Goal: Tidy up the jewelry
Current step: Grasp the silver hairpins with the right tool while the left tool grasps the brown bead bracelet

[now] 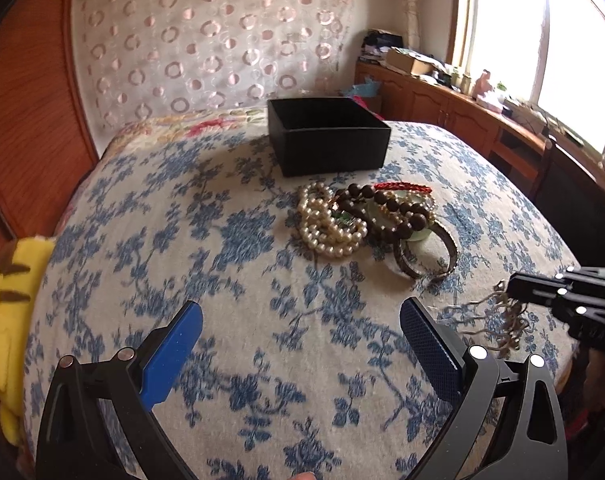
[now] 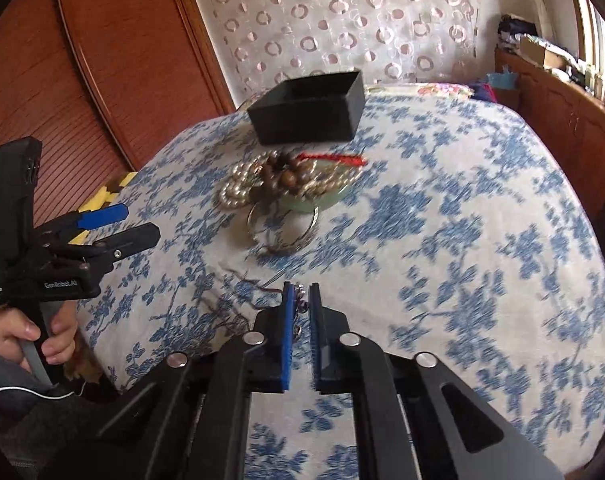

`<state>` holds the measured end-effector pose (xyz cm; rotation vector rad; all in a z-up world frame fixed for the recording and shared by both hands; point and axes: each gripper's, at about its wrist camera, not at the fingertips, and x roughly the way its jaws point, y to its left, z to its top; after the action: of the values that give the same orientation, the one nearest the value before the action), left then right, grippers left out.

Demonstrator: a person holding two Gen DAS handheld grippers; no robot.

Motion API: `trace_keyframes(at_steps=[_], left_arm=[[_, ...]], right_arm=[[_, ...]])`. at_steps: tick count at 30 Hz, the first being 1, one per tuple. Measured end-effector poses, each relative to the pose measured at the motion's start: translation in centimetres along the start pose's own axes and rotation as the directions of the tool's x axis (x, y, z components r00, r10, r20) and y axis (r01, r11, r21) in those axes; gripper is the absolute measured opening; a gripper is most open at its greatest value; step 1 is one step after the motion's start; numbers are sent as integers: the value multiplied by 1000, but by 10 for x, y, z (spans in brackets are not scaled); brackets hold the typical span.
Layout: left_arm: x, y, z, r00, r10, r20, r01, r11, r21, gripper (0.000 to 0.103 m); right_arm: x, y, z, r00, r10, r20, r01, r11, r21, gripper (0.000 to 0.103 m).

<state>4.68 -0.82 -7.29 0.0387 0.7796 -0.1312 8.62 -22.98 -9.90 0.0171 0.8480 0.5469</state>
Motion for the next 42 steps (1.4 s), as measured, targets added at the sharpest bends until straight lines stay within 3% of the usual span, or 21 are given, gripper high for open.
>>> trace_keyframes(at_steps=[7, 14, 22, 27, 29, 33, 37, 42], left_arm=[[14, -15, 20, 998, -56, -2, 56, 997, 50, 96], [30, -36, 37, 986, -165, -5, 164, 983, 84, 94], [51, -50, 51, 974, -222, -52, 226, 968, 108, 53], [62, -62, 52, 973, -218, -74, 228, 961, 158, 47], [65, -63, 52, 972, -219, -89, 232, 958, 169, 28], [64, -57, 54, 968, -236, -88, 248, 957, 154, 12], [48, -43, 68, 963, -267, -34, 269, 958, 95, 12], [26, -28, 89, 969, -243, 37, 239, 967, 82, 12]], right_arm=[[-12, -17, 4, 999, -28, 20, 28, 1000, 8, 8], [-17, -36, 13, 996, -77, 50, 76, 997, 20, 8], [-25, -54, 26, 988, -129, 84, 127, 992, 22, 8], [-30, -62, 34, 982, -155, 104, 154, 988, 16, 8], [-31, -64, 37, 981, -162, 110, 161, 987, 14, 8], [-32, -66, 43, 978, -168, 121, 169, 986, 7, 8], [-33, -64, 50, 976, -169, 133, 171, 985, -5, 8], [-30, -60, 67, 973, -168, 156, 174, 985, -22, 8]])
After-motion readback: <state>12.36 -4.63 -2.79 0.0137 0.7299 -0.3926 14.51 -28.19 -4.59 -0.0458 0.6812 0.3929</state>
